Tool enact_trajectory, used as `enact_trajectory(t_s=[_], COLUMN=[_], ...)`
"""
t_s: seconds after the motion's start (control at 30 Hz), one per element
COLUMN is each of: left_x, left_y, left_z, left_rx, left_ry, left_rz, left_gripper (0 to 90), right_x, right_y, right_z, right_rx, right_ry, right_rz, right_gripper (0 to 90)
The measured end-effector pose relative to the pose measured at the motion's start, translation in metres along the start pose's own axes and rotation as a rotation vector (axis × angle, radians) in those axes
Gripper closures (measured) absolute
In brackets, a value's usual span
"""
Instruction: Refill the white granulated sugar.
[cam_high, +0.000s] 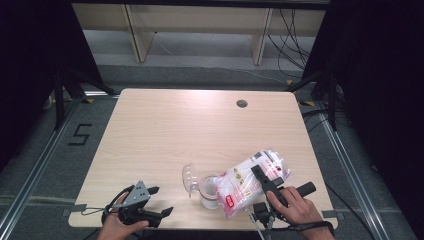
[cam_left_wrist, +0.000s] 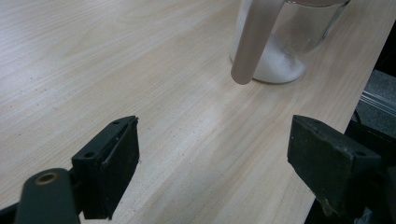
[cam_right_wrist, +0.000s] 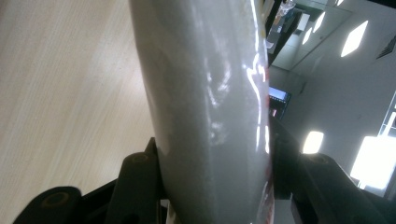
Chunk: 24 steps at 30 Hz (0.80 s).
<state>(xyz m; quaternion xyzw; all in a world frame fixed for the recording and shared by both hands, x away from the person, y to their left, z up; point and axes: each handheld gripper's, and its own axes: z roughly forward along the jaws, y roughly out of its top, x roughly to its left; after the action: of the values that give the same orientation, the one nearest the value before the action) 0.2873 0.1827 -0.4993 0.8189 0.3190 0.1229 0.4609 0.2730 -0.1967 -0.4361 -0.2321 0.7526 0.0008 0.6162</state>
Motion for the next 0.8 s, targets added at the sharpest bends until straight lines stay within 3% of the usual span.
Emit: enact_trajectory(t_s=[0.8], left_x=[0.0007], left_y=[-0.0003], left_z=[0.0001], left_rx=[0.005], left_ry=[0.001], left_rz=[0.011], left_gripper=[16.7], right_x=[0.0004], right_y=[0.0003], right_z=[-0.0001], right_rx=[0.002], right_ry=[0.001], right_rz=[0.007], right_gripper=[58.6])
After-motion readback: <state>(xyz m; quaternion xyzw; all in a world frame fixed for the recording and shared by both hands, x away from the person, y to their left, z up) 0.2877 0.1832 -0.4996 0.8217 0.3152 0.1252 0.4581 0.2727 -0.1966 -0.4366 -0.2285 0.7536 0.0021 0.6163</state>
